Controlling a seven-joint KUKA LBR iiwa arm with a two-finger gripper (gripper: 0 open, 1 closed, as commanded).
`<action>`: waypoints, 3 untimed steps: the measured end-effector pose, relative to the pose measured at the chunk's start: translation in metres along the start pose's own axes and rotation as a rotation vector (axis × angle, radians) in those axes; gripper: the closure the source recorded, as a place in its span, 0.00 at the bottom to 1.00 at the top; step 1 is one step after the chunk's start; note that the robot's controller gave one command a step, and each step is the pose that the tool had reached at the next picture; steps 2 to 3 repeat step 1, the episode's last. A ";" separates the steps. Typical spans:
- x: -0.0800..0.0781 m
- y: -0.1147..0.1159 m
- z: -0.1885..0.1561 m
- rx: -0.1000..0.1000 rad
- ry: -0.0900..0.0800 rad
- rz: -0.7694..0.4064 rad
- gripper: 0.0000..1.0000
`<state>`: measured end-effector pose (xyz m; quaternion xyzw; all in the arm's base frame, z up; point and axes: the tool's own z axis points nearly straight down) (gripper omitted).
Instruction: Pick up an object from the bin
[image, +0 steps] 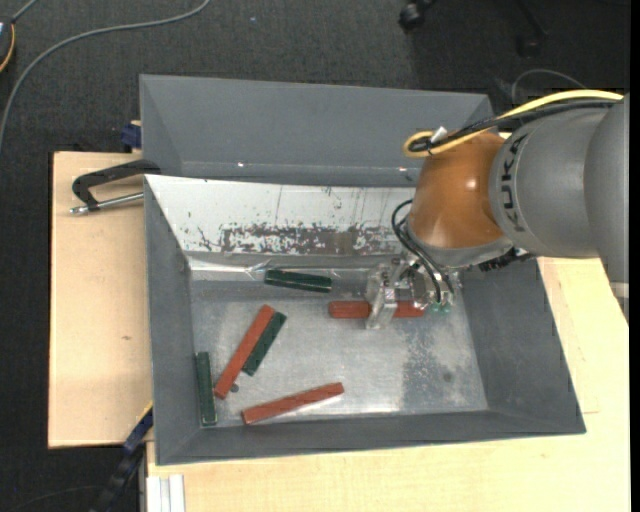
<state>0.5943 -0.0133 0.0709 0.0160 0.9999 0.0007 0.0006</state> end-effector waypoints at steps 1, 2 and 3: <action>-0.002 -0.007 -0.159 0.002 -0.015 -0.086 1.00; -0.002 -0.007 -0.159 0.002 -0.015 -0.086 1.00; -0.002 -0.007 -0.159 0.002 -0.015 -0.086 1.00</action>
Offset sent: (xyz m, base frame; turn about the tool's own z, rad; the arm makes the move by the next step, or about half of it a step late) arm -0.0010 -0.0082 0.1528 -0.0866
